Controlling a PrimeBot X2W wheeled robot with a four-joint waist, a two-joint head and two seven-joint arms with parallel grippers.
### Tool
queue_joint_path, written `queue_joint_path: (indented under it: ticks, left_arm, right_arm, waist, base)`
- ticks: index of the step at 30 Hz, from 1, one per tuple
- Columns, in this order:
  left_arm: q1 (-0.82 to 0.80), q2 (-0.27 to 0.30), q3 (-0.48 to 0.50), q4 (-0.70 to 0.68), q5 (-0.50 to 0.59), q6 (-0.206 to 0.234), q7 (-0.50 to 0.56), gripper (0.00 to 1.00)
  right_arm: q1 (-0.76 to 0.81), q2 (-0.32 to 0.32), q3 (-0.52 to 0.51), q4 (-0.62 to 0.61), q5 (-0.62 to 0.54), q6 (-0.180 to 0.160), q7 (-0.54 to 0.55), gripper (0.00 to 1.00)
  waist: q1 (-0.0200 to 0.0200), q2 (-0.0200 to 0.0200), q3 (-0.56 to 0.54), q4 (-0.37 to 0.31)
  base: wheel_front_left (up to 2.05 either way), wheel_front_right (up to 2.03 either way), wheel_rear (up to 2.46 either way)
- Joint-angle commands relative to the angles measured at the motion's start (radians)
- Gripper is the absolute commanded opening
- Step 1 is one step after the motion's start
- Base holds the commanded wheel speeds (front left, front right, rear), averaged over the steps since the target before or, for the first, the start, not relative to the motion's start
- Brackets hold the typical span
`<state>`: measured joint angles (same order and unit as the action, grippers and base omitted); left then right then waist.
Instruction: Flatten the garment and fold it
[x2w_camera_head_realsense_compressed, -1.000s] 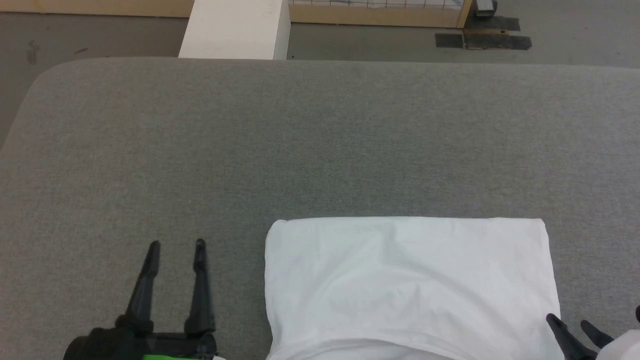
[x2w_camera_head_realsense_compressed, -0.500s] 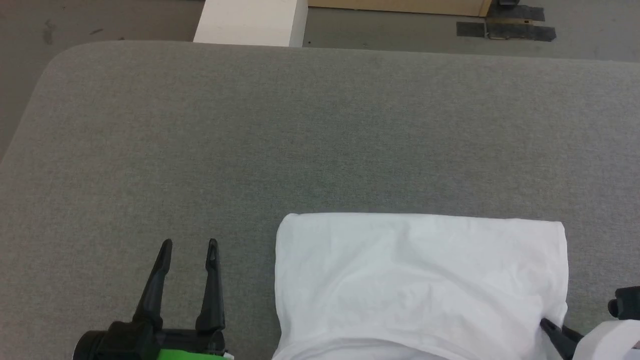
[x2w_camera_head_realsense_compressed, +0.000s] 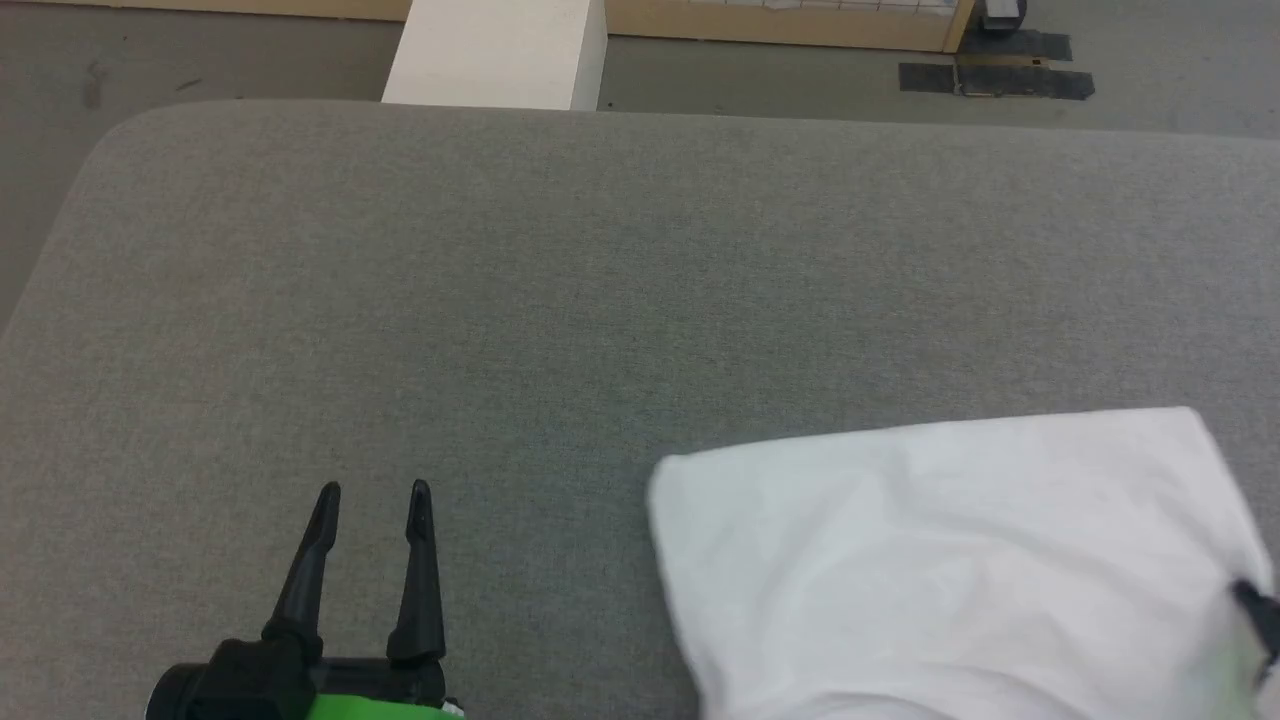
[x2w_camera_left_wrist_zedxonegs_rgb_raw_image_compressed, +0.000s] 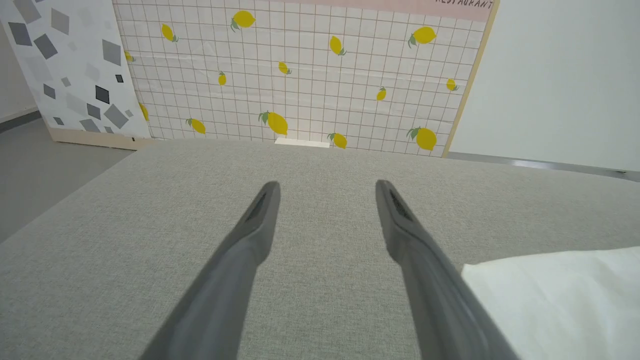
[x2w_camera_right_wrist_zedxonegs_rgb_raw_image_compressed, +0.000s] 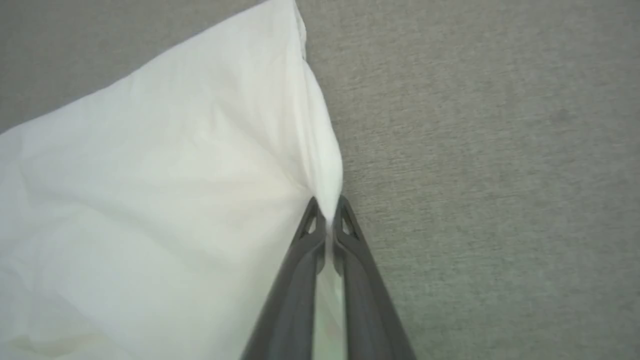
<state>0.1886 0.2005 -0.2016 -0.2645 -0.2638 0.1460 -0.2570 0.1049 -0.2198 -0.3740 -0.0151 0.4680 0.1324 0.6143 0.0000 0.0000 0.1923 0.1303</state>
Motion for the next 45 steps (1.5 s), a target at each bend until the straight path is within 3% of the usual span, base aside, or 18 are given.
queue_joint_path:
  ticks: [1,6,10,22,28,37,45]
  left_arm:
    - [-0.006,-0.005,0.005,0.003,0.005,-0.007,-0.005,1.0]
    - [-0.012,-0.011,0.009,0.012,0.006,-0.019,-0.005,1.0]
    - [-0.019,-0.019,0.011,0.019,0.006,-0.027,-0.005,1.0]
    - [-0.034,-0.061,0.012,0.053,0.009,-0.061,-0.005,1.0]
    - [-0.042,-0.077,0.011,0.076,0.011,-0.084,-0.005,1.0]
    - [-0.041,-0.085,0.022,0.095,0.014,-0.111,-0.005,1.0]
    - [-0.046,-0.101,0.016,0.112,0.018,-0.125,-0.005,1.0]
  right_arm:
    - [-0.019,-0.016,-0.041,0.011,-0.015,-0.002,-0.01,0.0]
    - [-0.03,-0.05,-0.155,0.035,-0.044,-0.002,-0.002,0.0]
    - [-0.023,-0.055,-0.146,-0.002,-0.037,-0.002,0.026,0.0]
    - [0.086,0.022,0.151,-0.411,0.099,-0.002,0.284,0.0]
    - [0.097,0.032,0.278,-0.5,0.117,-0.002,0.342,0.0]
    - [0.046,0.07,0.47,-0.458,0.094,-0.002,0.322,0.0]
    - [-0.025,0.104,0.567,-0.288,-0.005,-0.002,0.264,0.0]
  waist:
    - [0.0,0.0,-0.002,-0.007]
    - [0.0,0.0,0.005,-0.02]
    - [0.0,0.0,0.012,-0.03]
    - [0.0,0.0,0.018,-0.034]
    - [0.0,0.0,0.006,-0.019]
    - [0.0,0.0,-0.011,0.002]
    - [0.0,0.0,-0.016,0.018]
  base:
    - [0.0,0.0,0.0]
    - [0.0,0.0,0.0]
    - [0.0,0.0,0.0]
    - [0.0,0.0,0.0]
    - [0.0,0.0,0.0]
    - [0.0,0.0,0.0]
    - [0.0,0.0,0.0]
